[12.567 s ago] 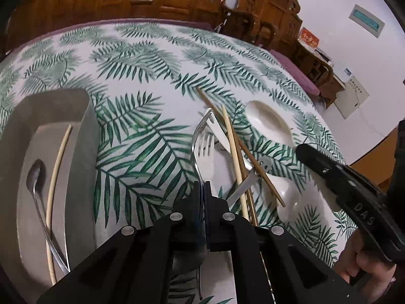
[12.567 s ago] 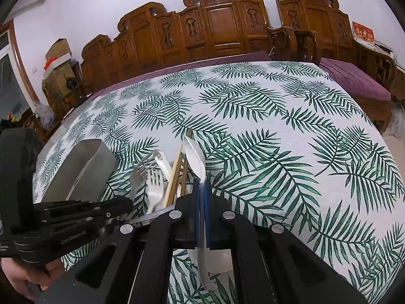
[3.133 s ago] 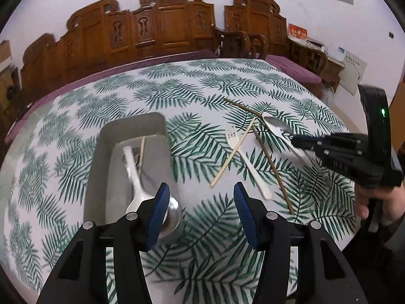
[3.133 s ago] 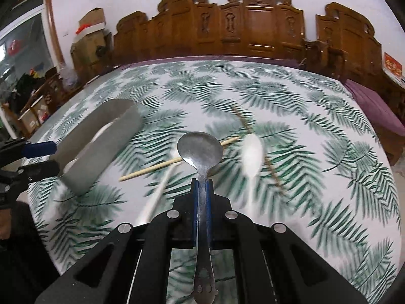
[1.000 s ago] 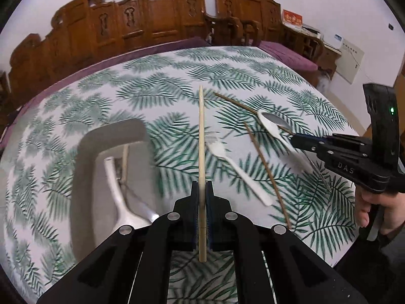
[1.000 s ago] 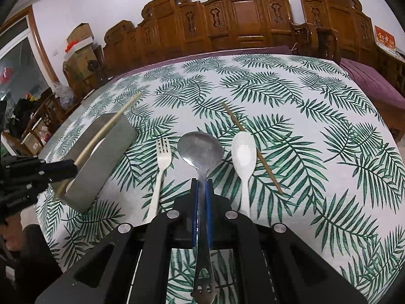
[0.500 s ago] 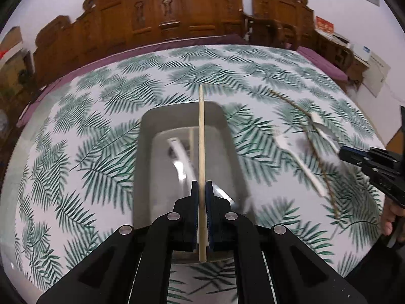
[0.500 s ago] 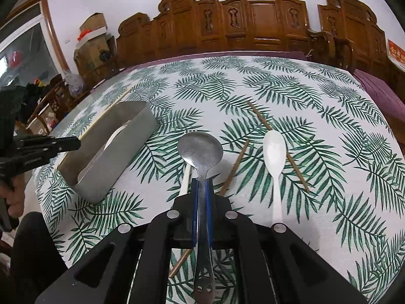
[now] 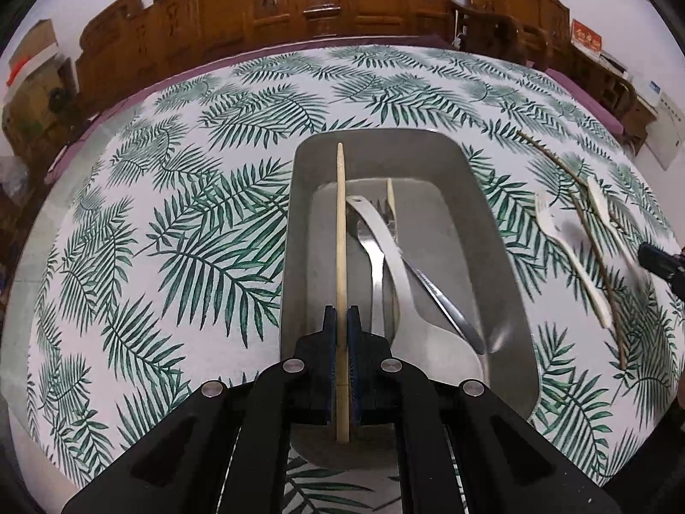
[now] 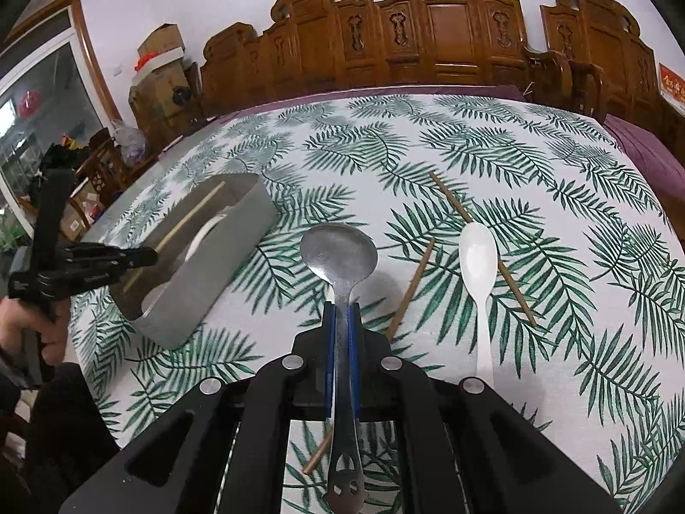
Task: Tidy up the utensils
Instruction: 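Lower the chopstick into the grey tray and open the left tool, then carry the metal spoon into the grey tray and open the right tool, then grasp a dark wooden chopstick with the right tool, then grasp and lift a fork with the left tool while the right tool holds the chopstick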
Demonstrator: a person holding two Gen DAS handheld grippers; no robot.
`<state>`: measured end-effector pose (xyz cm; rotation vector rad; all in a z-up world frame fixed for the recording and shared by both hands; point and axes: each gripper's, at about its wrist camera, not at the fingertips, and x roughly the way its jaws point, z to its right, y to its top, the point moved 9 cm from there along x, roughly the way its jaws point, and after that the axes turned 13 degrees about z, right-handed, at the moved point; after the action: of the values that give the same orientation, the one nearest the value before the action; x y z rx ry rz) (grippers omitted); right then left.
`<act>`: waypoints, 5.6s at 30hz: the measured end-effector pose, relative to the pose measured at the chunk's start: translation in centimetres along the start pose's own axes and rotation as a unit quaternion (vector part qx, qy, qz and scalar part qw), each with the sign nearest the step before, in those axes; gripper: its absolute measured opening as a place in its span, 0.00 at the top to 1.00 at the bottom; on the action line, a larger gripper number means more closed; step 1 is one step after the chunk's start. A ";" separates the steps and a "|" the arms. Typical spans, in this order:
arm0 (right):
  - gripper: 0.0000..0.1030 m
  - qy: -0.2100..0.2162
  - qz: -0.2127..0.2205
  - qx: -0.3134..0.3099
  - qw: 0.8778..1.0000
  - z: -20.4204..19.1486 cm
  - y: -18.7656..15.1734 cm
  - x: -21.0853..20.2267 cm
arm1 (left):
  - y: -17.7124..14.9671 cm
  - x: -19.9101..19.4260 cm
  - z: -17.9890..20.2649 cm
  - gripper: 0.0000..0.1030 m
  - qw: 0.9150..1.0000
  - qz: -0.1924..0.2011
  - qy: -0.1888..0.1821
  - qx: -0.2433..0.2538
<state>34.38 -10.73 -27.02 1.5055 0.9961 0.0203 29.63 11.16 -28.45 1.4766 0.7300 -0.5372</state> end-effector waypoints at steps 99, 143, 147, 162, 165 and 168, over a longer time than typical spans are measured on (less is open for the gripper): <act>0.78 -0.068 -0.037 -0.001 0.997 -0.2 -2.9 -2.0 | 0.6 -13.8 9.3 0.21 0.987 0.125 -0.100 0.001; 0.94 -0.077 -0.046 0.019 0.996 6.9 -2.2 -3.8 | 2.9 2.9 20.0 0.68 0.990 0.008 -0.132 0.049; 0.94 -0.075 -0.045 0.025 0.996 7.0 -2.0 -3.9 | 3.1 4.7 19.9 0.75 0.992 -0.012 -0.122 0.035; 0.94 -0.045 -0.045 0.054 0.996 6.2 -1.8 -4.2 | 1.8 5.1 20.3 0.95 0.992 -0.047 -0.107 0.055; 0.94 -0.041 -0.046 0.050 0.997 5.7 -1.8 -4.2 | 1.7 4.1 19.8 0.95 0.991 -0.045 -0.110 0.060; 0.94 -0.037 -0.047 0.048 0.997 5.2 -1.8 -4.1 | 1.7 2.7 19.0 0.95 0.991 -0.041 -0.110 0.066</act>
<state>33.61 -17.52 -27.54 1.5334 1.0186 -0.1511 34.78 -7.33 -30.17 1.4856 0.5920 -0.8097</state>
